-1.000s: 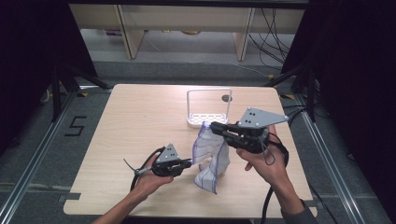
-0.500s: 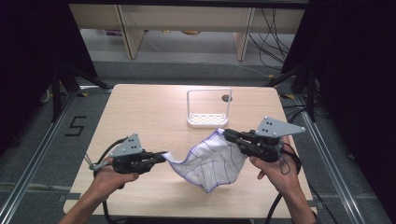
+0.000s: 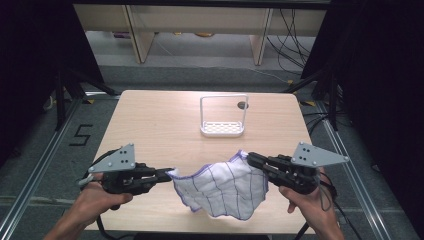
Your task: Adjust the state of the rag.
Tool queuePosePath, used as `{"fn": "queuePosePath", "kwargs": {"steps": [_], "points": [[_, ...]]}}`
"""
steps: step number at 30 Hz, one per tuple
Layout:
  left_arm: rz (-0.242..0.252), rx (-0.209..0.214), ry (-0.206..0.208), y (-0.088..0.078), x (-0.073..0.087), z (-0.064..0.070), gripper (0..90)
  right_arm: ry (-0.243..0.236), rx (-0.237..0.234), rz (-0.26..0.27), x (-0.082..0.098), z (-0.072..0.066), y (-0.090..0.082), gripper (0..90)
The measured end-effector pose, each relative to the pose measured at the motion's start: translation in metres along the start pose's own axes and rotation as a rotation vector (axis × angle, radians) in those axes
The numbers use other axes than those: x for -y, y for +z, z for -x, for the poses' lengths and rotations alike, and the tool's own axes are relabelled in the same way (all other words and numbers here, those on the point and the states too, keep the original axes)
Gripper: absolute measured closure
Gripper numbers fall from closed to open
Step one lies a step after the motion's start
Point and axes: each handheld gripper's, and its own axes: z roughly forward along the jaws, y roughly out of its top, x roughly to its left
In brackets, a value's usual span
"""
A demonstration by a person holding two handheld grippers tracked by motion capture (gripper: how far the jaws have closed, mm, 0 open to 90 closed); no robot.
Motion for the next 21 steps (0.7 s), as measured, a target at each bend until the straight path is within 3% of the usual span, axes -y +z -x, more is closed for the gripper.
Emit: {"fn": "queuePosePath", "kwargs": {"steps": [2, 4, 5, 6, 7, 8, 9, 10, 11, 12, 13, 14, 15, 16, 18, 19, 20, 21], "points": [[0.000, 0.000, 0.010, -0.002, -0.003, 0.001, 86.1, -0.017, -0.004, 0.003, 0.001, -0.003, -0.003, 86.1], [-0.011, -0.014, 0.014, 0.000, -0.004, -0.001, 86.1, -0.004, -0.010, -0.004, 0.002, -0.004, -0.003, 86.1], [-0.023, -0.024, 0.011, 0.003, -0.002, -0.003, 86.1, -0.021, 0.007, -0.007, 0.003, -0.002, -0.002, 86.0], [-0.041, -0.029, 0.010, 0.008, 0.000, -0.006, 86.0, 0.000, 0.011, -0.024, 0.005, -0.001, 0.000, 86.0], [-0.055, -0.032, -0.003, 0.013, 0.004, -0.011, 86.0, -0.014, 0.019, -0.023, 0.008, 0.004, 0.005, 86.0], [-0.068, -0.032, -0.021, 0.020, 0.008, -0.017, 86.0, 0.012, 0.020, -0.047, 0.012, 0.007, 0.009, 86.0], [-0.088, -0.044, -0.032, 0.026, 0.012, -0.023, 86.0, 0.008, 0.036, -0.060, 0.017, 0.014, 0.014, 86.0], [-0.103, -0.049, -0.049, 0.033, 0.017, -0.031, 86.0, 0.045, 0.036, -0.082, 0.022, 0.018, 0.020, 86.0], [-0.118, -0.060, -0.068, 0.040, 0.022, -0.040, 86.0, 0.033, 0.051, -0.089, 0.028, 0.027, 0.027, 86.0], [-0.127, -0.068, -0.078, 0.046, 0.026, -0.046, 86.0, 0.079, 0.054, -0.109, 0.033, 0.032, 0.033, 86.0], [-0.127, -0.068, -0.078, 0.046, 0.026, -0.046, 86.0, 0.060, 0.066, -0.130, 0.037, 0.039, 0.038, 86.0], [-0.143, -0.087, -0.109, 0.063, 0.036, -0.064, 86.0, 0.102, 0.065, -0.169, 0.043, 0.046, 0.046, 85.9], [-0.156, -0.096, -0.124, 0.073, 0.042, -0.076, 86.0, 0.086, 0.079, -0.176, 0.046, 0.053, 0.052, 86.0], [-0.162, -0.104, -0.140, 0.081, 0.047, -0.085, 86.1, 0.126, 0.083, -0.181, 0.052, 0.061, 0.062, 86.0], [-0.177, -0.149, -0.157, 0.096, 0.054, -0.101, 86.0, 0.125, 0.130, -0.235, 0.059, 0.077, 0.075, 85.9], [-0.177, -0.149, -0.157, 0.096, 0.054, -0.101, 86.0, 0.125, 0.130, -0.235, 0.059, 0.077, 0.075, 85.9], [-0.190, -0.164, -0.177, 0.109, 0.060, -0.113, 85.8, 0.135, 0.153, -0.272, 0.067, 0.096, 0.092, 85.7], [-0.203, -0.186, -0.183, 0.117, 0.063, -0.120, 85.9, 0.161, 0.158, -0.291, 0.069, 0.098, 0.096, 85.6]]}}
